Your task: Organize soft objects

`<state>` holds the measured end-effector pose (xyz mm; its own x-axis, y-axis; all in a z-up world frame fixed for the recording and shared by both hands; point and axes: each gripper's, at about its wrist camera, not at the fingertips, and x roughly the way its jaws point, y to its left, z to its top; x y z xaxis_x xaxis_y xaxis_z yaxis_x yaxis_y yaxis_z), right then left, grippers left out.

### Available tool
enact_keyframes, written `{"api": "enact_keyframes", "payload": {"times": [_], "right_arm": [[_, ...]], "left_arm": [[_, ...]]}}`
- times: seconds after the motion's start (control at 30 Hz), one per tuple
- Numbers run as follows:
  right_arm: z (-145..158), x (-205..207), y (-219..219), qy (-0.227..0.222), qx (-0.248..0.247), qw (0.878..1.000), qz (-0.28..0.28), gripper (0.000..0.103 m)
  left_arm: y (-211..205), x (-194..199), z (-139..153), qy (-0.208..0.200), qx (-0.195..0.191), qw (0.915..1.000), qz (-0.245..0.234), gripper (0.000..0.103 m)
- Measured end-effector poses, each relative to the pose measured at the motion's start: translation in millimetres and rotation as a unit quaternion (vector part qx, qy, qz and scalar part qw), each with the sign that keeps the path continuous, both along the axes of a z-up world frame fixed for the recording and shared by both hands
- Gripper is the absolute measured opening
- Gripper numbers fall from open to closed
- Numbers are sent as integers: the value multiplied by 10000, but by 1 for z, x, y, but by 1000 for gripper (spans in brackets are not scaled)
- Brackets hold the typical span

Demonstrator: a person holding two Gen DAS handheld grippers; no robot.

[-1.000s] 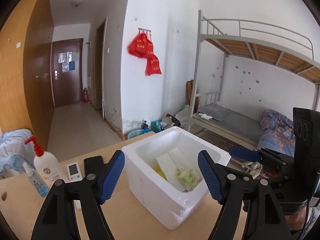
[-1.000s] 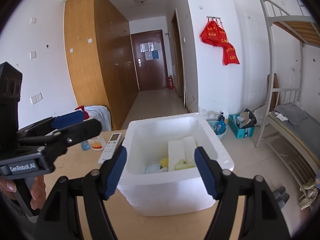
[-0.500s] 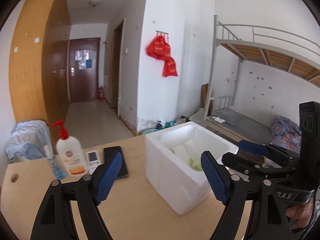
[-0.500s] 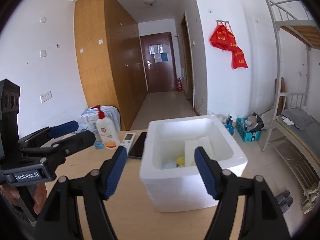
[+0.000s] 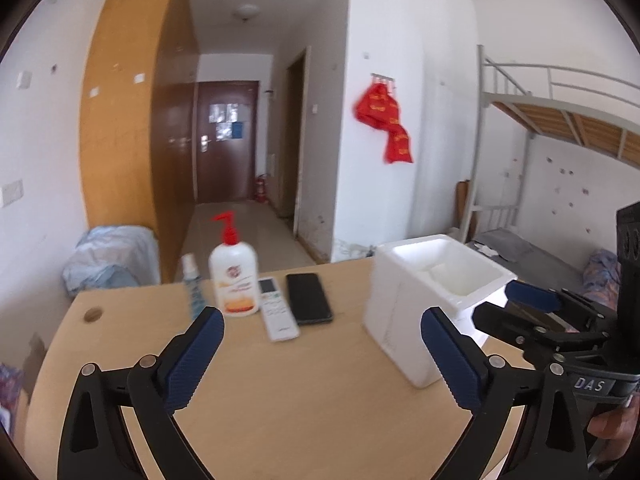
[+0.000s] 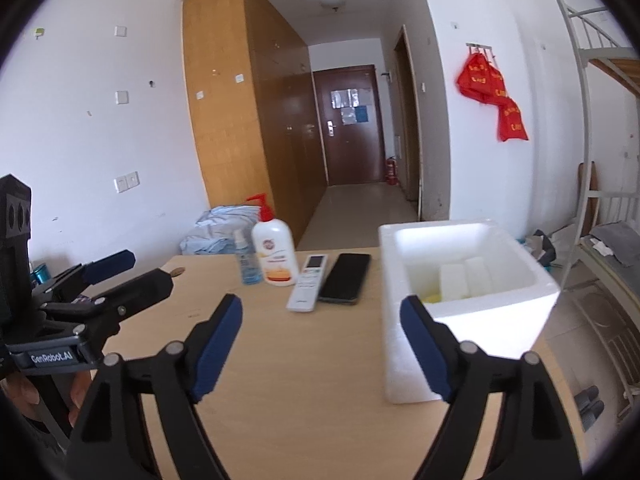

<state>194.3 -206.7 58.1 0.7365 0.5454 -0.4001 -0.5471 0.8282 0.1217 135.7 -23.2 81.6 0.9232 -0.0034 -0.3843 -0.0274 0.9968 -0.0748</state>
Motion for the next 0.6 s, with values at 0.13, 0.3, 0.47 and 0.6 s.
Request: {"api": "enact_keyframes", "payload": {"times": [0.13,0.3,0.47,0.6], "right_arm": [[-1,-11,14,-30,48,9999,114,94],[-3,-25,34,-59,21,9994,327,95],[-6,-35,58,-48,-28,9980,632,95],[-11,-43,78,-11,-27,9959,903,95]], "left_arm": [[17,-18,-4,23,99,9993,347,100],[38,-43,-8,1,136,9971,743,100],[57,-67,-12,-3,208,9920,1246,101],[71,-82,-16,7,248,9878,1536,101]]}}
